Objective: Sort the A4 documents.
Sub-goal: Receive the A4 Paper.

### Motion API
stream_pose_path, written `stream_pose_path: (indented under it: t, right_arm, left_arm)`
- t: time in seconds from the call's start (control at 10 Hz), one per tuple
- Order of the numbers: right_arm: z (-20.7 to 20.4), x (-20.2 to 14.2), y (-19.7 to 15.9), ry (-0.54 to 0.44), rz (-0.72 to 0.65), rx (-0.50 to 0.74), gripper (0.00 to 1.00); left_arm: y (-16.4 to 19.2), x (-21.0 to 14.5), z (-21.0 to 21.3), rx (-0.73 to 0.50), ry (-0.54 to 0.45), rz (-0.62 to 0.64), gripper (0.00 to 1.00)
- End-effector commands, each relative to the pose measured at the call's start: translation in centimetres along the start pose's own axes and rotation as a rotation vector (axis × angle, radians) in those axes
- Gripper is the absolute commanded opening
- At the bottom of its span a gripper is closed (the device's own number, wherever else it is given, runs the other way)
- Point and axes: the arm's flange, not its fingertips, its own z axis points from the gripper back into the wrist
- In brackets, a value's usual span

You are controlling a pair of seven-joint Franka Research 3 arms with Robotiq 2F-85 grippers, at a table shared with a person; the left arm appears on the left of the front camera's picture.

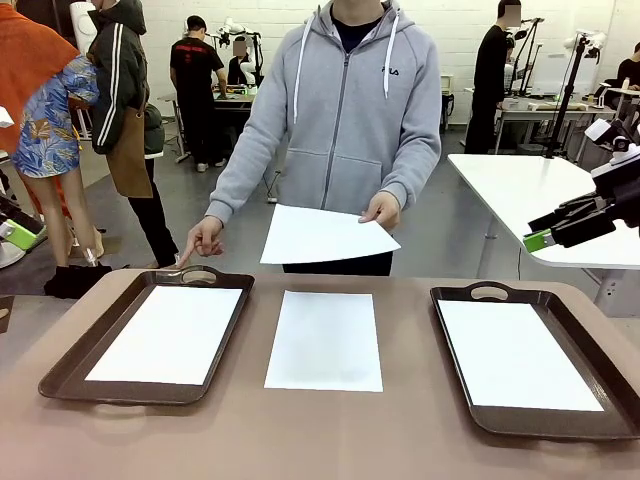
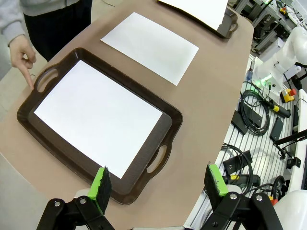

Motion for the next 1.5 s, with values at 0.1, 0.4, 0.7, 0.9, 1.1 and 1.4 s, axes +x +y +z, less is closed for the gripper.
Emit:
stream_pose_path:
  t: [0.1,0.4,0.7,0.9,1.1,1.4]
  right_arm:
    - [0.0,0.0,0.1,-0.001,0.003,0.001,1.00]
    - [0.0,0.0,0.1,-0.001,0.003,0.001,1.00]
    - [0.0,0.0,0.1,-0.001,0.003,0.001,1.00]
    - [0.0,0.0,0.1,-0.001,0.003,0.001,1.00]
    - [0.0,0.0,0.1,-0.001,0.003,0.001,1.00]
    - [0.0,0.0,0.1,-0.001,0.003,0.001,1.00]
  left_arm:
    - [0.0,1.6,-1.9,-0.096,-0.119,0.163,1.00]
    - [-0.9,3.5,-4.5,-0.145,-0.186,0.415,1.00]
    - [0.1,5.5,-9.7,-0.291,-0.152,0.676,1.00]
    - [1.3,6.7,-13.1,-0.407,-0.182,0.809,1.00]
    - [2.2,7.4,-16.5,-0.458,-0.237,0.924,1.00]
    - [2.8,9.3,-20.3,-0.469,-0.277,1.001,1.00]
